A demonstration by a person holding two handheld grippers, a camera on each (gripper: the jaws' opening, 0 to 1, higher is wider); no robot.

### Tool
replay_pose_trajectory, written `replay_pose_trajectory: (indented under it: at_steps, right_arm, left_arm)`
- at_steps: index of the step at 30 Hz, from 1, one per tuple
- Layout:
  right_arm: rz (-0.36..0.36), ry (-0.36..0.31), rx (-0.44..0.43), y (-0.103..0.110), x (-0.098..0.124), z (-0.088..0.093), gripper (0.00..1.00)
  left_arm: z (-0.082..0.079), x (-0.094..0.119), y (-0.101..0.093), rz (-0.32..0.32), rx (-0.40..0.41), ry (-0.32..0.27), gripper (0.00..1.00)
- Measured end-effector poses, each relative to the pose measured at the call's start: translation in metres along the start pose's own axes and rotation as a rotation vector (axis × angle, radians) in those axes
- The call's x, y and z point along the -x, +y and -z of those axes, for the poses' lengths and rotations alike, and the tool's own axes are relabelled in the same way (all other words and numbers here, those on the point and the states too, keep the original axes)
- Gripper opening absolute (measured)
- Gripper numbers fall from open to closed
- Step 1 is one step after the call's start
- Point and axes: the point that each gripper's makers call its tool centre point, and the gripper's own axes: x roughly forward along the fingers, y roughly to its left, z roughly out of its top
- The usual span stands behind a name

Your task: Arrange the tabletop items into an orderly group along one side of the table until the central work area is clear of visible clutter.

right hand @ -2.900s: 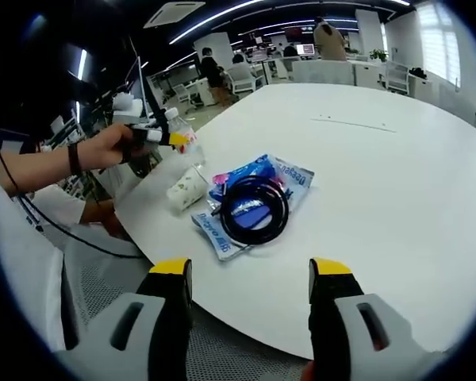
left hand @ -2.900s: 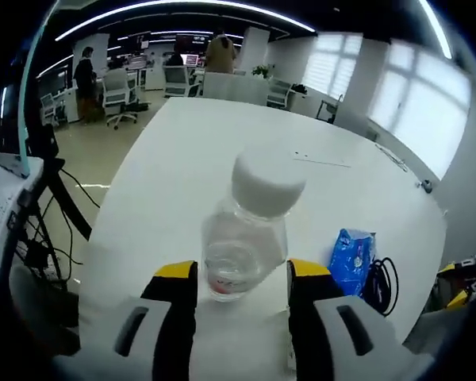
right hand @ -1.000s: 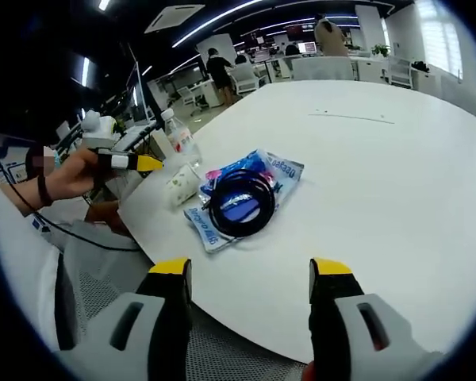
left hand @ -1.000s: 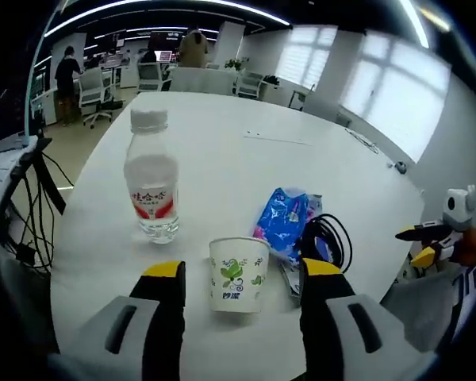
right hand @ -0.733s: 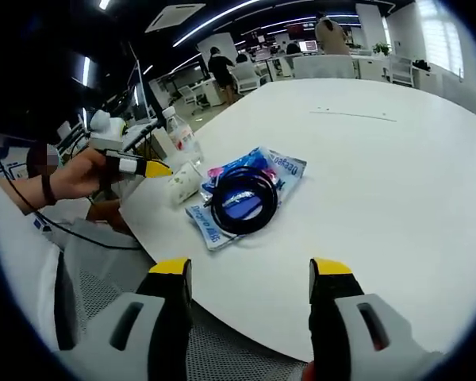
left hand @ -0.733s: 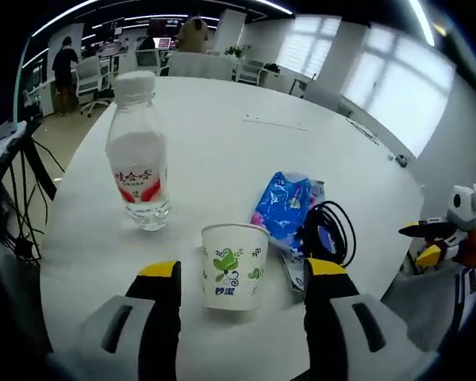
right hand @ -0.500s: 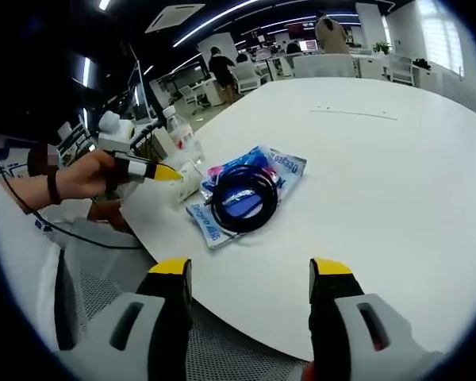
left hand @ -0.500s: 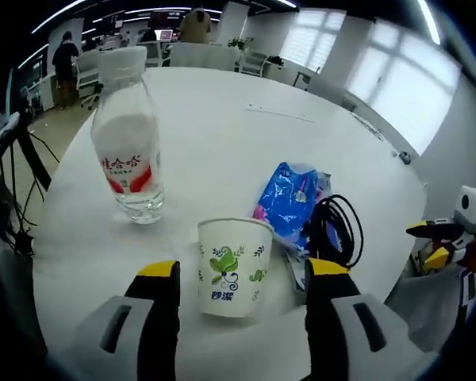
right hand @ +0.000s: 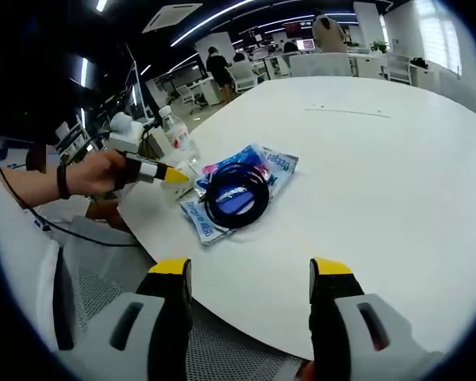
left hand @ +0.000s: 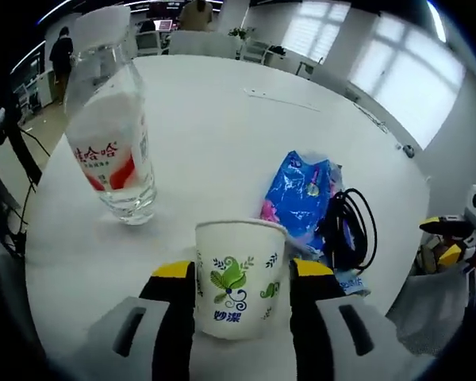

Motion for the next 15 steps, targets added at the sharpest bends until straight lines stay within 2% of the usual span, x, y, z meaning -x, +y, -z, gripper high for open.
replay_pose_trajectory:
  at_steps: [1, 4, 15]
  right_arm:
    - [0.001, -0.001, 0.000, 0.000, 0.000, -0.001, 0.59]
    - [0.006, -0.004, 0.001, -0.001, 0.001, -0.002, 0.59]
    - [-0.008, 0.004, 0.009, 0.007, -0.004, -0.001, 0.60]
  left_arm:
    - [0.000, 0.000, -0.002, 0.002, 0.035, -0.006, 0.41]
    - [-0.002, 0.002, -0.002, 0.013, 0.073, -0.028, 0.40]
    - [0.008, 0.016, -0.001, 0.012, 0.072, -0.038, 0.39]
